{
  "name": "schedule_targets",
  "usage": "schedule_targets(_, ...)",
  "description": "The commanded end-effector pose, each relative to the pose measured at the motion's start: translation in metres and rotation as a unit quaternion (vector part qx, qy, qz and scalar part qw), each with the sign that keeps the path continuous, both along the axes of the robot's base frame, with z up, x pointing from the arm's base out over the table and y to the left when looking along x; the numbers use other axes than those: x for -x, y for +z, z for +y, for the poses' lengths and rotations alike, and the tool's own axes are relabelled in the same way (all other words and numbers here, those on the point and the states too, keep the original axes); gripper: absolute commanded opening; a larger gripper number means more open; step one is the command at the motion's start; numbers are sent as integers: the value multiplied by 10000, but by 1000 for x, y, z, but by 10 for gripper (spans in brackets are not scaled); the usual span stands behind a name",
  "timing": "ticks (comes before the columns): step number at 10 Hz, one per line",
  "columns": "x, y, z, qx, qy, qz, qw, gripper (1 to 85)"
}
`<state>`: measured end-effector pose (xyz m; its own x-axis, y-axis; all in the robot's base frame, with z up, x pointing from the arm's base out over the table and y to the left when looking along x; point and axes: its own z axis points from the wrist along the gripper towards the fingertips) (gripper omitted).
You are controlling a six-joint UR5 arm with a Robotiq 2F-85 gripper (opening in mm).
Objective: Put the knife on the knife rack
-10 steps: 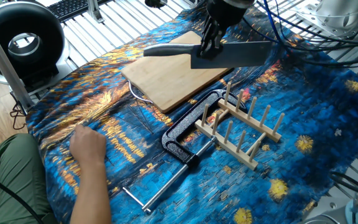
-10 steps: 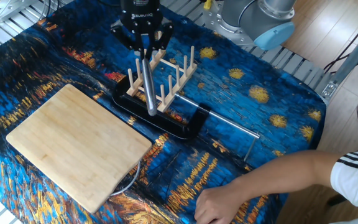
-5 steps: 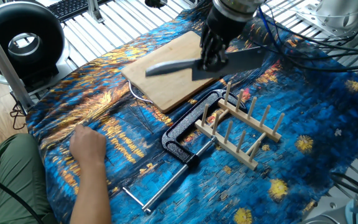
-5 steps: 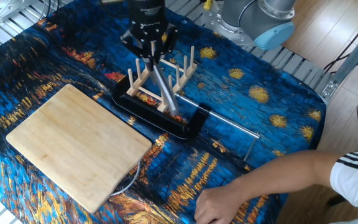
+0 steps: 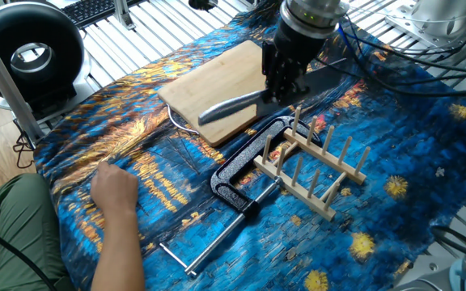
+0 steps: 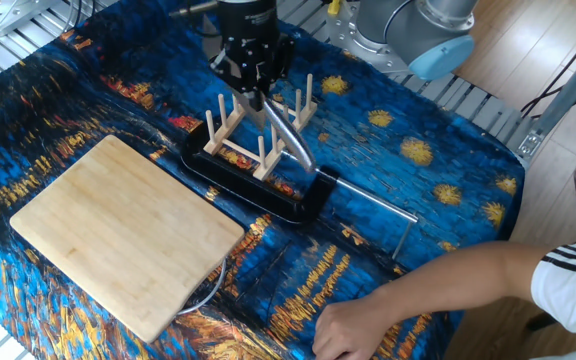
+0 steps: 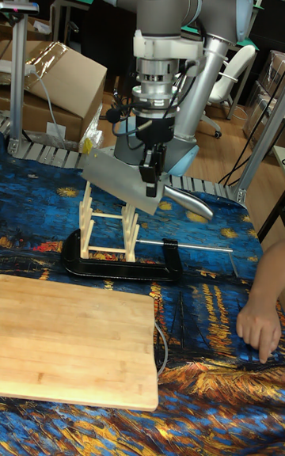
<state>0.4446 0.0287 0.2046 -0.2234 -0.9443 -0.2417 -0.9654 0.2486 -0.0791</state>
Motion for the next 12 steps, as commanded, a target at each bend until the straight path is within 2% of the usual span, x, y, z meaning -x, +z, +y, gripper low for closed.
schedule_targets(1,0,-5,-8,212,805,-252,9962,10)
schedule_targets(3,0,-11,-10,193,836,-252,9960,10)
schedule_targets(4,4,-10,-11,169,620,-143,9978,10)
schedule_targets(5,3,-11,-16,253,455,-118,9986,10)
schedule_targets(6,6,-12,-19,274,259,-14,9993,10)
schedule_targets(8,7,-14,-34,491,-312,119,9982,10)
schedule_targets(9,1,-14,-44,657,-468,4,9967,10)
schedule_targets(11,4,-13,-30,419,-227,29,9989,10)
schedule_targets(12,4,-13,-27,406,-3,-10,9992,10)
